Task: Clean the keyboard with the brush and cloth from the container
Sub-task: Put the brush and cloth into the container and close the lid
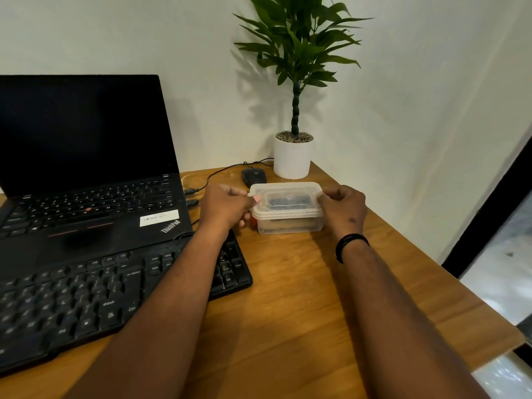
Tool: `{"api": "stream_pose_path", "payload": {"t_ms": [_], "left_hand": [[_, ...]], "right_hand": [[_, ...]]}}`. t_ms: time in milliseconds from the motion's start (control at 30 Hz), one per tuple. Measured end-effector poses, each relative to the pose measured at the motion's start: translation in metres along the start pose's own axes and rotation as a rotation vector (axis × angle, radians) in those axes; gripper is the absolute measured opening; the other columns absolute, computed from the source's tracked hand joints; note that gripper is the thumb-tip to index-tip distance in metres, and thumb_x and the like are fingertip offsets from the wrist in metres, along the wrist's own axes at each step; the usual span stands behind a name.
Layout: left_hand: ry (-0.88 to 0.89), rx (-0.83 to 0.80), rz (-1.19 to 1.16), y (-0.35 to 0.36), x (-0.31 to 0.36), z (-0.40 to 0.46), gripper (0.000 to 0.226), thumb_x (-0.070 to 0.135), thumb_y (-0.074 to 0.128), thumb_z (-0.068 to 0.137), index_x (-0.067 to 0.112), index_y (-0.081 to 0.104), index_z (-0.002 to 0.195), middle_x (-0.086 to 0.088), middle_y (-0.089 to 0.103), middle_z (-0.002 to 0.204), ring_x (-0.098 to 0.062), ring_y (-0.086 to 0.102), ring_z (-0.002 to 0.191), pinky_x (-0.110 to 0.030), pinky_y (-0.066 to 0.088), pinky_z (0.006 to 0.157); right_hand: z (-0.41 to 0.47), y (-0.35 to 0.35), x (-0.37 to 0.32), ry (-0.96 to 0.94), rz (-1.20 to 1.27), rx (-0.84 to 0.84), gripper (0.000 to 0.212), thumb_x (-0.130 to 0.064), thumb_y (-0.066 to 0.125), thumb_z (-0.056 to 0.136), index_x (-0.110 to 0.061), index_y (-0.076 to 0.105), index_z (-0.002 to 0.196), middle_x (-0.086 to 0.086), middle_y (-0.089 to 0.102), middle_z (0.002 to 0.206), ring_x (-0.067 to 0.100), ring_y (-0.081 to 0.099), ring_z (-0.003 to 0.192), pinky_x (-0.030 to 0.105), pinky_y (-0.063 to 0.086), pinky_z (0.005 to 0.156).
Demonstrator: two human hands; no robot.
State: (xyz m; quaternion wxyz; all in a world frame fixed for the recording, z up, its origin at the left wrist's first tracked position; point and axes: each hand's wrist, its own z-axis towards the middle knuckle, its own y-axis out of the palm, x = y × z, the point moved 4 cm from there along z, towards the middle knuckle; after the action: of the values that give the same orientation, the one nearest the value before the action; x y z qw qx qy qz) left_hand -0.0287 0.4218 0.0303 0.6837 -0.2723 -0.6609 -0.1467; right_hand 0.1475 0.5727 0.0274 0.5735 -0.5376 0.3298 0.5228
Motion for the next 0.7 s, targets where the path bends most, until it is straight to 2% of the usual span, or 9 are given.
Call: {"api": "stream_pose_path", "payload": {"t_ms": [67,133,233,300,367,433,533,600,700], "left_hand": [[-0.018,-0.052,0.046,0.0,0.002,0.002,0.031,0.016,0.08,0.086,0.007,0.062,0.109,-0.009,0.068,0.076,-0.01,0.054,0.048,-0.018,0.039,0.038],[-0.082,-0.134,0.076,0.001,0.004,0.009,0.032,0.012,0.074,0.09,0.009,0.059,0.117,-0.009,0.07,0.085,-0.006,0.052,0.047,-0.015,0.034,0.034],[-0.17,-0.314,0.071,0.003,0.006,0.022,0.04,0.007,0.067,0.093,0.01,0.058,0.132,-0.012,0.074,0.095,-0.006,0.054,0.049,-0.015,0.034,0.033],[-0.19,-0.392,0.132,0.002,0.01,0.026,0.037,0.006,0.064,0.095,0.011,0.059,0.131,-0.009,0.073,0.087,-0.005,0.053,0.047,-0.015,0.033,0.032],[-0.199,-0.447,0.208,0.0,0.015,0.026,0.033,0.009,0.065,0.095,0.011,0.061,0.128,-0.006,0.071,0.081,-0.005,0.052,0.047,-0.014,0.032,0.033],[-0.203,-0.471,0.271,-0.002,0.02,0.027,0.032,0.012,0.067,0.094,0.008,0.064,0.126,-0.008,0.071,0.086,-0.005,0.052,0.048,-0.014,0.031,0.033],[-0.182,-0.356,0.384,-0.006,0.026,0.026,0.026,0.018,0.082,0.081,0.004,0.071,0.1,-0.011,0.069,0.084,-0.009,0.051,0.053,-0.016,0.032,0.037],[-0.147,-0.237,0.367,-0.008,0.028,0.023,0.03,0.016,0.09,0.07,0.005,0.066,0.083,-0.012,0.067,0.077,-0.014,0.052,0.055,-0.022,0.041,0.041],[-0.069,-0.07,0.251,-0.005,0.03,0.013,0.044,0.007,0.094,0.064,0.007,0.061,0.094,-0.013,0.07,0.082,-0.022,0.063,0.056,-0.037,0.061,0.061]], "right_hand": [[0.0,0.001,0.0,0.007,-0.003,-0.015,0.02,-0.016,0.066,0.093,-0.009,0.068,0.111,0.003,0.067,0.11,0.011,0.056,0.086,-0.003,0.035,0.043],[0.001,0.003,0.001,0.016,-0.007,-0.042,0.03,-0.019,0.064,0.094,-0.01,0.063,0.123,0.004,0.063,0.12,0.012,0.055,0.093,-0.001,0.037,0.045],[0.001,0.009,0.004,0.047,-0.004,-0.114,0.036,-0.025,0.055,0.098,-0.013,0.057,0.131,0.004,0.06,0.129,0.014,0.055,0.099,0.014,0.045,0.066],[-0.001,0.011,0.004,0.046,-0.022,-0.157,0.037,-0.026,0.048,0.101,-0.012,0.054,0.134,0.007,0.059,0.129,0.016,0.054,0.1,0.024,0.044,0.075],[-0.002,0.012,0.004,0.045,-0.024,-0.178,0.038,-0.027,0.045,0.102,-0.012,0.052,0.136,0.007,0.059,0.129,0.017,0.053,0.1,0.026,0.042,0.076],[-0.003,0.012,0.004,0.047,-0.011,-0.183,0.038,-0.028,0.046,0.102,-0.012,0.052,0.136,0.006,0.059,0.128,0.017,0.053,0.1,0.026,0.043,0.076],[-0.003,0.01,0.005,0.065,0.009,-0.169,0.038,-0.031,0.049,0.1,-0.013,0.055,0.133,0.005,0.061,0.125,0.017,0.056,0.1,0.026,0.046,0.078],[-0.003,0.009,0.006,0.067,0.012,-0.151,0.036,-0.033,0.053,0.098,-0.013,0.059,0.128,0.004,0.064,0.121,0.017,0.059,0.098,0.026,0.048,0.077],[-0.003,0.007,0.008,0.077,0.016,-0.127,0.035,-0.036,0.059,0.095,-0.013,0.062,0.121,0.001,0.066,0.114,0.016,0.06,0.095,0.025,0.048,0.075]]}}
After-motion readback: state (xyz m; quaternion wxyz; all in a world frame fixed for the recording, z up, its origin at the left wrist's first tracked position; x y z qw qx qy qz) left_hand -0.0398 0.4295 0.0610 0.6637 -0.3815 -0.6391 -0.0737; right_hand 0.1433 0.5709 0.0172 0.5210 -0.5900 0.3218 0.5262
